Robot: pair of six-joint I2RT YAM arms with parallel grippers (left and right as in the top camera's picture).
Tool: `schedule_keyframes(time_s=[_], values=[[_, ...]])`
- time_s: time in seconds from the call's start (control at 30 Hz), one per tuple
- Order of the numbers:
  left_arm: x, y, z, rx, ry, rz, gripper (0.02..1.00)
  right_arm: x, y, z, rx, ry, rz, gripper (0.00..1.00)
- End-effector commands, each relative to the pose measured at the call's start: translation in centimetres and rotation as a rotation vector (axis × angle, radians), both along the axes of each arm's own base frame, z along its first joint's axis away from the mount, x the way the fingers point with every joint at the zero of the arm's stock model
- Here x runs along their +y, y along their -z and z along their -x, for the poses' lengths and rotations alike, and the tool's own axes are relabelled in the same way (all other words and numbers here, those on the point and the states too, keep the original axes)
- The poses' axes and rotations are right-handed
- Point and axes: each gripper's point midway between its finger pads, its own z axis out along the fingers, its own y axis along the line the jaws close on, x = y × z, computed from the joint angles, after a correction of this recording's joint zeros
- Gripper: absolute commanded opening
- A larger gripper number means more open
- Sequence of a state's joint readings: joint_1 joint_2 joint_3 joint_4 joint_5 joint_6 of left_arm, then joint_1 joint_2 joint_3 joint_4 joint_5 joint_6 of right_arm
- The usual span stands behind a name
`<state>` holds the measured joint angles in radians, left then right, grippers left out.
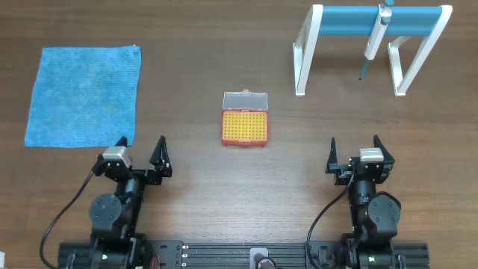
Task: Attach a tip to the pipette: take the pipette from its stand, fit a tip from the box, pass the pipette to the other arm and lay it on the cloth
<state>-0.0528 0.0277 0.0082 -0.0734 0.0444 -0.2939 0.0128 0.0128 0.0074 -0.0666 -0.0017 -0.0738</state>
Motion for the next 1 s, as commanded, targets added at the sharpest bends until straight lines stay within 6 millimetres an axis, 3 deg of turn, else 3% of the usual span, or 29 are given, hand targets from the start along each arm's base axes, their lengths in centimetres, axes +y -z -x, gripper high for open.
schedule_keyframes(time_s=[0.03, 0.43, 0.57, 0.73, 0.77, 0.9, 1.0], values=[[0.4, 0.1, 0.0, -0.001, -0.018, 0.004, 0.998, -0.4, 0.0, 0.0, -0.005, 0.021, 0.014, 0.923], [0.4, 0.1, 0.0, 0.0, -0.018, 0.004, 0.998, -0.3, -0.6, -0.2, -0.005, 0.014, 0.014, 0.923], [0.4, 0.1, 0.0, -0.001, -0.018, 0.004, 0.998, -0.6, -2.5, -1.4, 0.041, 0.026, 0.014, 0.923], [0.4, 0.1, 0.0, -0.001, -0.018, 0.004, 0.996, -3.1, -5.5, -5.8, 0.049, 0.106, 0.012, 0.923], [0.4, 0.1, 0.0, 0.0, -0.018, 0.004, 0.996, -4.1, -6.1, -8.0, 0.029, 0.132, 0.012, 0.921], [0.4, 0.1, 0.0, -0.001, -0.018, 0.004, 0.998, -5.7, -5.8, -12.7, -0.011, 0.164, -0.051, 0.923], [0.4, 0.1, 0.0, 0.0, -0.018, 0.004, 0.998, -6.3, -4.2, -16.2, 0.02, 0.169, -0.081, 0.923]])
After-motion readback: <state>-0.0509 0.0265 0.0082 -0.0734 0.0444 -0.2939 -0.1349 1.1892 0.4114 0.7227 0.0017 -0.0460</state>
